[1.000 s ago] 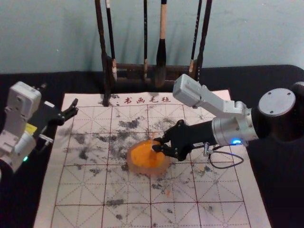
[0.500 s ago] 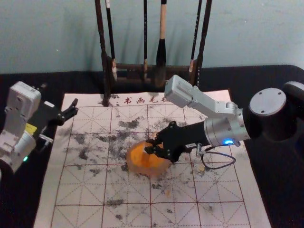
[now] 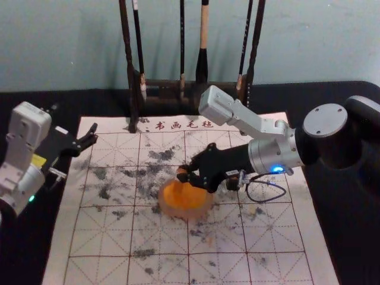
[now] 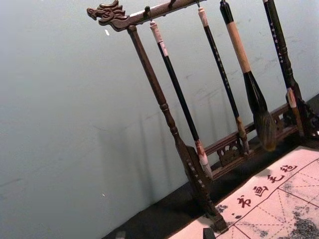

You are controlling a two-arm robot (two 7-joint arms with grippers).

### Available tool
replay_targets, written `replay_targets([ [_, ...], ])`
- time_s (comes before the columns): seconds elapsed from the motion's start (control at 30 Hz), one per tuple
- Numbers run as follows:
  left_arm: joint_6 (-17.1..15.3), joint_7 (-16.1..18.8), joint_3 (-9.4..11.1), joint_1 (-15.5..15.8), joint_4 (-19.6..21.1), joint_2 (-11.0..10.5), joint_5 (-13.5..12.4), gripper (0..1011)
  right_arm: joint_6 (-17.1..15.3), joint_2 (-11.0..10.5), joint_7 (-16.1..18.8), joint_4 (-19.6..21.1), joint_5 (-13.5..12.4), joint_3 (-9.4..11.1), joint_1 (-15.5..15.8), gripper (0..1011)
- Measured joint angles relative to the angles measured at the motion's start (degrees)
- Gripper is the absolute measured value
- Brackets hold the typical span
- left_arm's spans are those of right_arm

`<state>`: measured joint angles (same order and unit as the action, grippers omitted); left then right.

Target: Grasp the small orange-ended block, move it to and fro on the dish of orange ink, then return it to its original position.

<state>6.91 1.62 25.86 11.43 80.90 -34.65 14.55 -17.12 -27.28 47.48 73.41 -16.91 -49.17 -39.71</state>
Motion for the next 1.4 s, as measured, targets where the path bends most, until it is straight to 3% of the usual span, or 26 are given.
replay_targets([
  [0.4,0.0,0.0,0.0,0.0,0.0,0.0,0.0,1002,0.0,-0.9,-0.8,-0.1,0.4,1.1,0.2,104],
  [0.77,0.0,0.0,0.0,0.0,0.0,0.0,0.0,1001,-0.5,-3.3,-1.0,2.9,0.2,2.3,1.7,104],
  [1.07,0.0,0.0,0.0,0.0,0.0,0.0,0.0,1001,-0.6,-4.7,-0.4,4.8,0.1,2.2,2.8,104],
  [1.4,0.0,0.0,0.0,0.0,0.0,0.0,0.0,1001,-0.6,-4.7,0.7,5.8,-0.5,1.6,3.1,104],
])
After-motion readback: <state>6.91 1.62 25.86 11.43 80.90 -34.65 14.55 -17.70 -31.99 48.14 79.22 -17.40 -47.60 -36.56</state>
